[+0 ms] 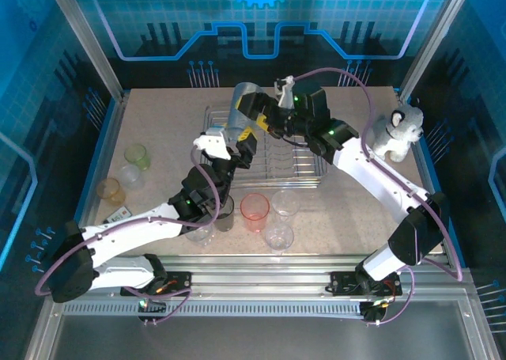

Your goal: Load the cups into the dish rack

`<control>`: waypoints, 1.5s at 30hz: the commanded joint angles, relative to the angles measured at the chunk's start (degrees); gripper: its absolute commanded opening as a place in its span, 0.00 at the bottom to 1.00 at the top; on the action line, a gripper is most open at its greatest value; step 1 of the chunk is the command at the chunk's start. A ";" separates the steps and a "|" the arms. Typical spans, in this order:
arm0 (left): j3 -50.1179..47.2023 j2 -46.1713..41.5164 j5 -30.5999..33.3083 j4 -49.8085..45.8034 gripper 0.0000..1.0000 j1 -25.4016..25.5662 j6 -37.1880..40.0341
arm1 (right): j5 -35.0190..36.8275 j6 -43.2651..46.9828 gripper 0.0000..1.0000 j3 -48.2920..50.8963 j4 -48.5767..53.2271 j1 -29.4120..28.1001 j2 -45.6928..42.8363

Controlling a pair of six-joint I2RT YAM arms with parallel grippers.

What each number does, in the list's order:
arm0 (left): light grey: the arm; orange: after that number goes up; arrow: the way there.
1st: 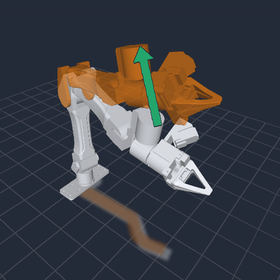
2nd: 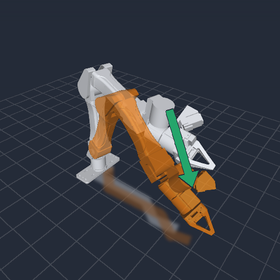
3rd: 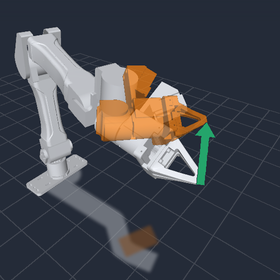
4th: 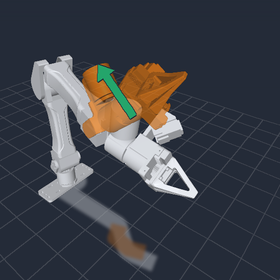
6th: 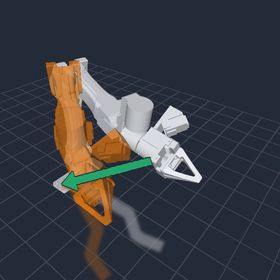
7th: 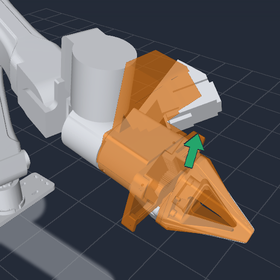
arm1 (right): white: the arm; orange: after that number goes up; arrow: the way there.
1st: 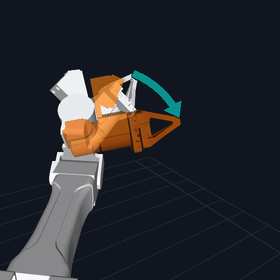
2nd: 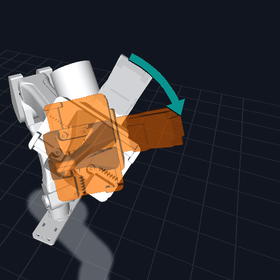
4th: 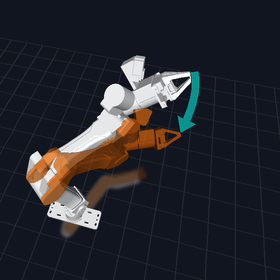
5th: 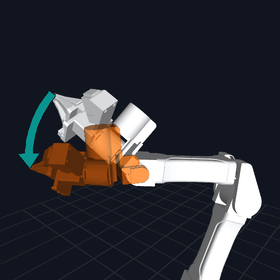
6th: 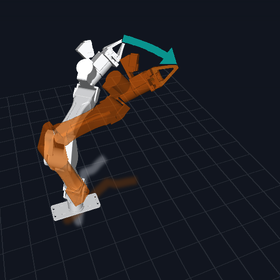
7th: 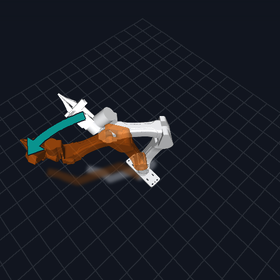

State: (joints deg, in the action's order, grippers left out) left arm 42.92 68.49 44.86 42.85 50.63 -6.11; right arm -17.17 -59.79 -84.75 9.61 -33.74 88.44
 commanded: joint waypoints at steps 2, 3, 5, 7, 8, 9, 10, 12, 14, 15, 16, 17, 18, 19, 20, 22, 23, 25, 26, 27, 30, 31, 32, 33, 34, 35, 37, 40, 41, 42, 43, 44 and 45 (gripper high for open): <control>1.35 -4.79 6.23 -2.96 0.00 -0.97 0.25 | -0.34 5.32 1.00 1.85 4.50 -0.08 -3.14; 2.27 -5.52 7.25 -6.06 0.00 -1.35 0.08 | -0.40 5.75 1.00 2.62 4.94 0.11 -3.77; 5.83 -7.16 9.06 -17.51 0.00 -2.91 -2.42 | -0.51 7.76 1.00 4.48 6.11 0.88 -5.80; 11.07 -8.40 7.62 -33.76 0.00 -5.72 -7.95 | -0.89 11.93 0.99 5.57 8.67 2.48 -7.79; 14.96 -8.56 4.99 -43.39 0.00 -8.00 -11.46 | -0.22 14.95 0.99 6.44 10.86 3.60 -9.21; 18.16 -8.35 2.51 -51.56 0.00 -10.15 -14.37 | 1.78 17.93 0.98 7.01 13.05 4.55 -10.53; 22.21 -7.65 -0.37 -59.57 0.00 -12.56 -17.54 | 4.77 22.06 0.98 7.09 17.27 5.67 -11.77; 28.56 -5.83 -6.26 -70.60 0.00 -16.46 -18.34 | 11.52 29.61 0.98 4.41 28.39 7.99 -11.89; 33.83 -3.64 -10.47 -78.57 0.00 -18.63 -16.30 | 21.01 35.66 0.98 1.47 38.84 9.88 -10.21; 35.90 -2.64 -12.07 -81.28 0.00 -19.25 -15.58 | 24.27 37.10 0.98 0.86 41.65 10.84 -9.32; 37.88 -1.43 -14.01 -84.11 0.00 -19.92 -14.61 | 26.67 38.35 0.98 0.52 44.13 12.17 -8.26; 40.11 -0.20 -15.46 -86.79 0.00 -20.44 -14.28 | 28.15 39.04 0.98 0.43 45.86 13.44 -7.26; 41.97 0.86 -17.11 -88.72 0.00 -20.96 -14.05 | 28.73 39.41 0.98 0.57 46.51 14.49 -6.48; 44.04 2.15 -19.38 -90.66 0.00 -21.50 -13.60 | 28.77 40.10 0.98 1.04 46.65 15.44 -5.53; 45.87 3.37 -21.76 -92.20 0.00 -21.99 -13.24 | 28.69 40.48 0.97 1.23 46.63 16.03 -4.66; 50.04 6.66 -29.34 -95.48 0.00 -23.33 -11.62 | 29.56 41.14 0.96 1.14 47.22 16.68 -1.92; 51.81 8.16 -31.68 -96.76 0.00 -23.98 -11.60 | 30.32 41.20 0.94 0.98 47.68 16.77 -0.59; 55.73 12.01 -35.35 -99.66 0.00 -25.15 -11.69 | 31.38 41.16 0.91 0.21 48.81 16.77 2.61; 57.51 13.64 -36.21 -100.88 0.00 -25.59 -11.62 | 31.55 41.13 0.91 0.20 48.88 16.77 3.50; 59.58 16.09 -37.38 -102.56 0.00 -26.04 -11.17 | 31.73 40.91 0.89 0.46 48.85 16.77 4.38; 64.33 22.04 -39.93 -105.34 0.00 -27.21 -9.36 | 32.58 40.20 0.86 1.24 48.34 16.93 6.06; 65.54 24.01 -40.64 -105.80 0.00 -27.61 -8.71 | 32.75 39.94 0.84 1.58 48.24 17.04 6.49; 66.60 25.52 -40.81 -106.26 0.00 -27.86 -8.21 | 32.81 39.83 0.83 1.90 48.03 17.12 6.73; 67.78 27.24 -40.55 -106.84 0.00 -28.03 -7.61 | 32.66 39.89 0.83 2.33 47.66 17.25 6.95; 69.01 28.90 -40.55 -107.49 0.00 -28.36 -7.07 | 32.60 39.84 0.82 2.84 47.32 17.45 7.17; 70.19 30.45 -40.48 -108.27 0.00 -28.61 -6.61 | 32.50 39.79 0.81 3.26 47.18 17.51 7.35; 72.75 33.81 -40.28 -110.08 0.00 -29.13 -5.29 | 31.35 39.69 0.76 4.33 46.43 17.91 7.44; 74.73 37.09 -40.19 -111.23 0.00 -29.75 -3.76 | 29.18 39.49 0.59 5.92 44.97 18.18 7.36; 74.99 37.68 -40.50 -111.15 0.00 -29.91 -3.49 | 28.57 39.47 0.57 6.22 44.68 18.12 7.44; 75.24 38.34 -40.77 -111.14 0.00 -30.07 -3.08 | 27.91 39.39 0.57 6.46 44.54 18.14 7.76; 75.51 38.94 -41.19 -111.10 0.00 -30.16 -2.58 | 27.64 39.27 0.56 6.69 44.30 18.09 7.96; 75.55 39.29 -41.36 -110.85 0.00 -30.15 -2.19 | 27.38 39.21 0.56 6.91 44.04 18.04 8.12; 75.42 39.67 -41.23 -110.50 0.00 -30.24 -1.86 | 26.97 39.23 0.54 7.21 43.76 18.01 8.38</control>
State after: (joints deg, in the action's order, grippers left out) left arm 115.63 107.85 5.41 -66.48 20.82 -10.50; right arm 11.90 -20.29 -78.41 54.37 -16.05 95.83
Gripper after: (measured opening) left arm 0.614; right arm 0.553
